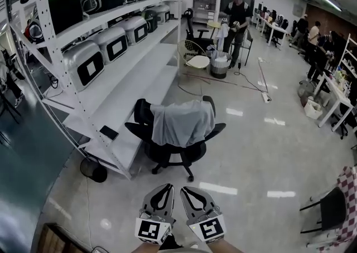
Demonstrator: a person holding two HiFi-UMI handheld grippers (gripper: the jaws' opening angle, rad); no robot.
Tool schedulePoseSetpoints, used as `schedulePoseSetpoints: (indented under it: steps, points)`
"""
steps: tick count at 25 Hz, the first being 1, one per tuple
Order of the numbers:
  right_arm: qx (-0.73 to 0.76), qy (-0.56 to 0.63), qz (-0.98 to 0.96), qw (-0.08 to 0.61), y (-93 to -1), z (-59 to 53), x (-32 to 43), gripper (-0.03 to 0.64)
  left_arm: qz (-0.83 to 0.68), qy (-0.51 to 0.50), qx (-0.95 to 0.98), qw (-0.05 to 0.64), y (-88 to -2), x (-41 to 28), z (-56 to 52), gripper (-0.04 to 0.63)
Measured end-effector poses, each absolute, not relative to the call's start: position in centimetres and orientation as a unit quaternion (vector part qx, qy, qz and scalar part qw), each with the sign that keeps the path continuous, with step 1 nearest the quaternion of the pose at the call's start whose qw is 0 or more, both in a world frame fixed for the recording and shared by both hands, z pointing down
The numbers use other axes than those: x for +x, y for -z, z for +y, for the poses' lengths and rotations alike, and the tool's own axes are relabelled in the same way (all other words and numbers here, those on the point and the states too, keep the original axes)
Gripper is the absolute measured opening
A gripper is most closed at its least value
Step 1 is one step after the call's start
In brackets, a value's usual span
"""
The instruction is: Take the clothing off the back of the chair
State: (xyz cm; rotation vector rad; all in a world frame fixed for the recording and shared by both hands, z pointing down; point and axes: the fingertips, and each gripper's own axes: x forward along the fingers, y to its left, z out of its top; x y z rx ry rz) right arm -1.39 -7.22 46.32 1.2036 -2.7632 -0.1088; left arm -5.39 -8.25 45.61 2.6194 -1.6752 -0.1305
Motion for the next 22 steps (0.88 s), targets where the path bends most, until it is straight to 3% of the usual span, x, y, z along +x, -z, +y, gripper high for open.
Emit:
schedulePoseSetpoints:
  steps: [22]
  points:
    - [0.435, 0.040, -0.893, 0.105, -46.7, -17.5, -5.9, 0.020, -0.491, 0.078, 0.867, 0.036, -44.9, -10.4, -19.8, 0.020]
